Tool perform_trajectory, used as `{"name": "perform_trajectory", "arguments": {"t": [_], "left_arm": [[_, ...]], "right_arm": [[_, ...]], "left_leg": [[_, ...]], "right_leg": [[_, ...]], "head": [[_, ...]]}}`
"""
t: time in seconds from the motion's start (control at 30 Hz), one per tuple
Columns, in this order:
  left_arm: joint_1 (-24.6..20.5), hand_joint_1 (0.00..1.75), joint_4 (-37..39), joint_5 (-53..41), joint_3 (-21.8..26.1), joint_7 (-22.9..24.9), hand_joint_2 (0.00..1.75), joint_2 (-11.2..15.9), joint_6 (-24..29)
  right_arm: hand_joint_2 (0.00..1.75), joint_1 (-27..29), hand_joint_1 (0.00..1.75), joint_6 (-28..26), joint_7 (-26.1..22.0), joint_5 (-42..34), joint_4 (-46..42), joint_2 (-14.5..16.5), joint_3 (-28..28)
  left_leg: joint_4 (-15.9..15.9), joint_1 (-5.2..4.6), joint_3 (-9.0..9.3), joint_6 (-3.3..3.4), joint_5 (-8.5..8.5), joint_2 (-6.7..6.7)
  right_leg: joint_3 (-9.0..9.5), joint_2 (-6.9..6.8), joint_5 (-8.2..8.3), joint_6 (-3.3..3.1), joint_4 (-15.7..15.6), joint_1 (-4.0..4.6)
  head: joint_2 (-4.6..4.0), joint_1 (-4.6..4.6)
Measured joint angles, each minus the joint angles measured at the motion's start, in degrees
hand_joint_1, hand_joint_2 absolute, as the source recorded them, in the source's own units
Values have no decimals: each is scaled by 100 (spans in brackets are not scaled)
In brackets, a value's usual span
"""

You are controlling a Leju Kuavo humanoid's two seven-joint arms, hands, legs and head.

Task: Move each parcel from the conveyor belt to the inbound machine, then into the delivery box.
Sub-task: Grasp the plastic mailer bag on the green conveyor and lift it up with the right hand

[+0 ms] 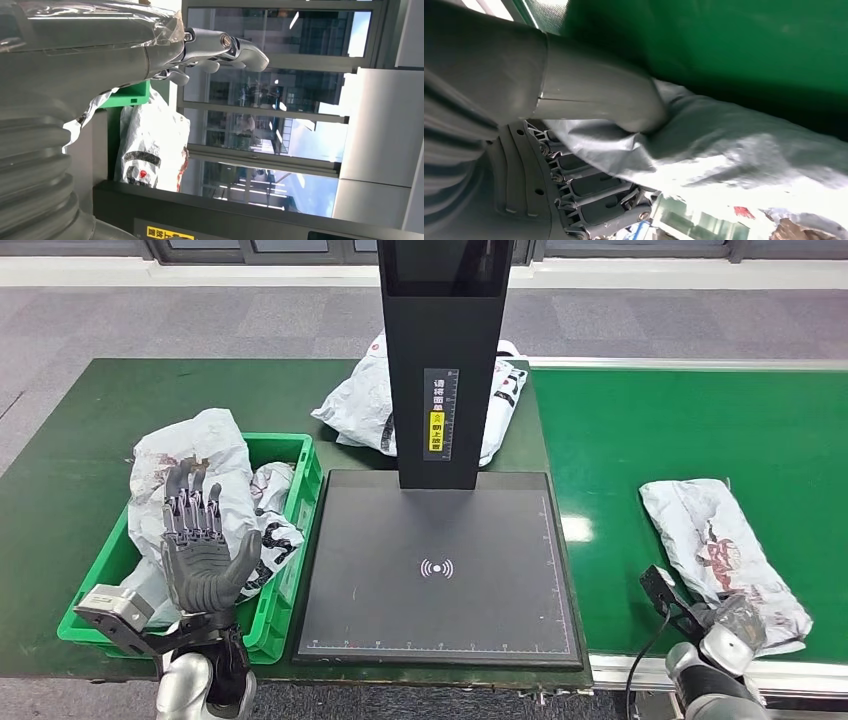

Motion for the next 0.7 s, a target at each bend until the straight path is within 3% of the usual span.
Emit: {"name": "perform_trajectory", "arguments": {"t": [0.2,0.4,0.57,0.7], "left_arm": [[1,0,0,-22,2,3,175,0,17],[0,0,4,-105,7,14,175,-8,17],[11,0,-18,-183,50,37,175,-15,40],[29,0,-39,-315,130,-17,175,-22,130]], "right_arm": [[175,-44,175,-26,-223,2,-2,80,-2],[175,-113,175,-359,-802,2,-133,324,13],[175,-23,175,-893,-1768,-24,-761,839,103],[175,653,175,-920,-2686,-307,-2498,1568,560]], "left_leg": [[-1,4,-1,-3,-2,0],[-2,5,-3,-4,-1,3],[-2,8,-5,-8,4,-1],[-3,16,-6,-14,0,-5]], "right_leg": [[-2,0,-2,-3,0,6],[-3,4,-2,-4,2,5],[-5,1,-2,-5,4,8],[-8,0,-9,-15,6,15]], "head": [[1,0],[1,1],[1,0],[-1,0]]}}
